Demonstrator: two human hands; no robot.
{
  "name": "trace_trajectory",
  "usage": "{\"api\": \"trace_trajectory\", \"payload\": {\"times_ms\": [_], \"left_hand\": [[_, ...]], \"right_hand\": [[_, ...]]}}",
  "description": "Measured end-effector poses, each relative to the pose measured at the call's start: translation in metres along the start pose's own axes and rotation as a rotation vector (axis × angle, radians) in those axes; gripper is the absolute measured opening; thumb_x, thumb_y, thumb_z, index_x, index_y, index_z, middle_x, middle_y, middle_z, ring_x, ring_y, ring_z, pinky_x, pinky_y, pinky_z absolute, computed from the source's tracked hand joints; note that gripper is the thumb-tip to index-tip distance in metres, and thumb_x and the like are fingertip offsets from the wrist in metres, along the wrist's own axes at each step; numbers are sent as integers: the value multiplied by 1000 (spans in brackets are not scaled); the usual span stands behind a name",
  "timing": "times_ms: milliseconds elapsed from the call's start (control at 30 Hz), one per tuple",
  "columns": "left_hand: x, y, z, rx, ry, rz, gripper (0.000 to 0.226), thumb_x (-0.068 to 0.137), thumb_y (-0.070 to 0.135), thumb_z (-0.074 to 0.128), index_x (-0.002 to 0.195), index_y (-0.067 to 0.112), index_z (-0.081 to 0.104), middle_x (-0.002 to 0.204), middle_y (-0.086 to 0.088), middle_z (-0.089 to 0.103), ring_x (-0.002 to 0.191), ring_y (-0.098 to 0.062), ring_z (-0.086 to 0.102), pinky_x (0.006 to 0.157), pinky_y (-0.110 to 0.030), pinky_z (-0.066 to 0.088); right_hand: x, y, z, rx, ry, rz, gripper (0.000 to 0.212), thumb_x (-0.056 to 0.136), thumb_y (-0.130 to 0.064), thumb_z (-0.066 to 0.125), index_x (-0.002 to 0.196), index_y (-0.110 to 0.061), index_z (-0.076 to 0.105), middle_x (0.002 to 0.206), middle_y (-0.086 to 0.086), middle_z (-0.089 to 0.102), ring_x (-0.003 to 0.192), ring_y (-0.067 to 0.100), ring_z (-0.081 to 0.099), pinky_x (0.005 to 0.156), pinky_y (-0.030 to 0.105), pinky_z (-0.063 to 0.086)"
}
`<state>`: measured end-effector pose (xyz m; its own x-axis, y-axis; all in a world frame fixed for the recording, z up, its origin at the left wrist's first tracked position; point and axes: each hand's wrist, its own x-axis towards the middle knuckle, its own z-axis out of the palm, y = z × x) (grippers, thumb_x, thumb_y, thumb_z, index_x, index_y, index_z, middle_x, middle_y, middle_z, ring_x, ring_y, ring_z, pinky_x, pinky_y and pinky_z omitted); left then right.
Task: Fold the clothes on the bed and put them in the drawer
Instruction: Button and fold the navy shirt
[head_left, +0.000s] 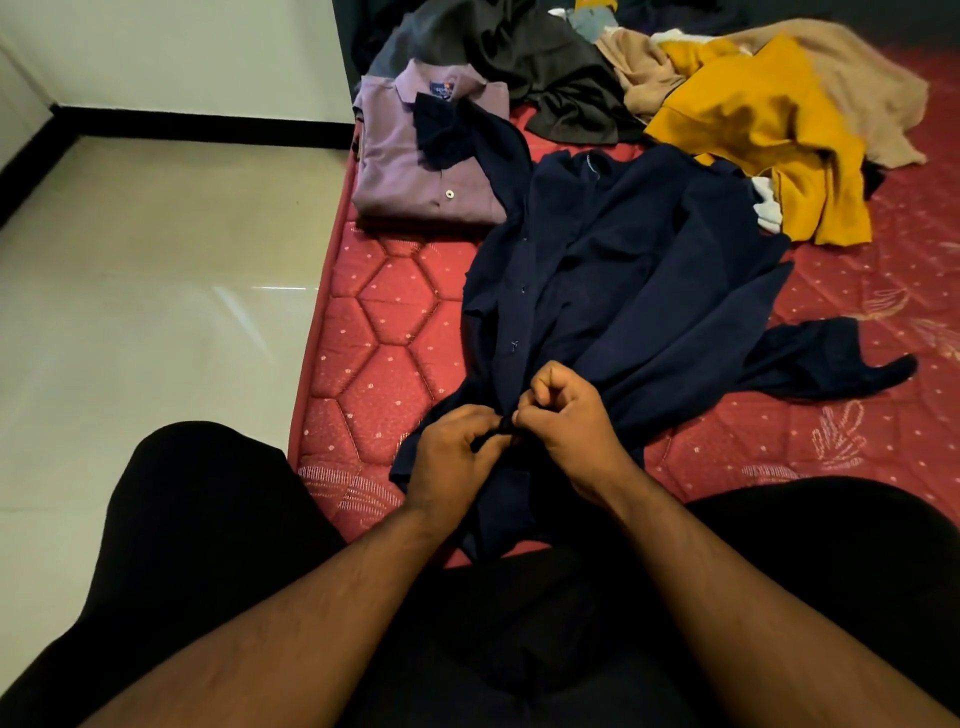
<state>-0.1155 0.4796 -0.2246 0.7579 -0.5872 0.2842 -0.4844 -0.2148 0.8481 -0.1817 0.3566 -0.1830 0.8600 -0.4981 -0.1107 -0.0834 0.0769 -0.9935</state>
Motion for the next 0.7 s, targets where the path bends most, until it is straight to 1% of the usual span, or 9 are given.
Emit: {"api": "trace_trajectory", "payload": {"times_ms": [133, 233, 300, 333, 400, 433, 500, 567, 700], "left_hand": [[1, -2, 0, -49, -52, -22, 13, 72, 16, 78, 77, 4, 74, 79, 9, 63, 74, -3, 60, 70, -15, 49], [1, -5, -1, -1, -109, -9, 16, 74, 21, 78, 74, 7, 72, 76, 10, 61, 69, -5, 59, 65, -25, 50], [2, -4, -2, 38, -128, -27, 18, 76, 24, 79, 79, 9, 71, 79, 8, 61, 72, -8, 59, 67, -29, 50], [4, -3, -3, 9, -126, -57, 18, 75, 23, 80, 85, 12, 70, 80, 7, 61, 74, -7, 58, 70, -27, 50], [6, 2, -7, -235, -136, -224, 39, 71, 12, 84, 101, 23, 61, 85, 6, 60, 76, -4, 57, 75, -19, 49], [7, 3, -10, -377, -137, -302, 47, 70, 7, 84, 102, 25, 55, 86, 4, 60, 77, -5, 57, 76, -18, 49], [10, 2, -12, -473, -106, -327, 36, 71, 10, 83, 93, 21, 57, 85, 2, 62, 76, -7, 58, 75, -22, 49], [9, 0, -12, -366, -68, -258, 18, 73, 20, 80, 82, 16, 66, 81, 2, 65, 77, -8, 60, 76, -23, 48], [4, 3, -6, -194, 46, -118, 9, 76, 15, 77, 81, 9, 73, 83, 1, 66, 81, -6, 61, 78, -14, 45]], "right_hand": [[0, 5, -5, 131, -7, 88, 38, 71, 18, 52, 70, -16, 35, 60, 4, 39, 55, 12, 38, 53, 25, 40], [1, 2, -8, 123, -43, 141, 39, 74, 21, 49, 67, -14, 34, 58, 4, 41, 53, 10, 44, 49, 20, 42], [1, -1, -7, 140, -53, 145, 36, 73, 17, 52, 65, -14, 34, 60, 6, 40, 52, 8, 43, 48, 18, 41], [1, -1, -7, 148, -46, 144, 36, 73, 16, 52, 65, -14, 34, 61, 7, 39, 51, 7, 41, 48, 18, 40], [0, 1, -6, 156, -11, 143, 36, 76, 16, 51, 67, -14, 35, 63, 8, 38, 50, 7, 37, 48, 16, 37], [0, 2, -6, 156, 3, 143, 34, 76, 14, 53, 67, -15, 37, 63, 8, 38, 50, 7, 36, 48, 16, 35], [0, 4, -6, 135, 12, 140, 31, 76, 11, 56, 70, -16, 41, 63, 6, 41, 53, 9, 36, 49, 17, 34], [1, 3, -6, 81, 12, 138, 33, 80, 15, 55, 73, -15, 45, 64, 4, 45, 54, 8, 37, 51, 17, 35], [1, -1, -7, -14, -9, 158, 26, 83, 11, 59, 77, -14, 51, 60, 2, 44, 51, 7, 39, 50, 18, 35]]}}
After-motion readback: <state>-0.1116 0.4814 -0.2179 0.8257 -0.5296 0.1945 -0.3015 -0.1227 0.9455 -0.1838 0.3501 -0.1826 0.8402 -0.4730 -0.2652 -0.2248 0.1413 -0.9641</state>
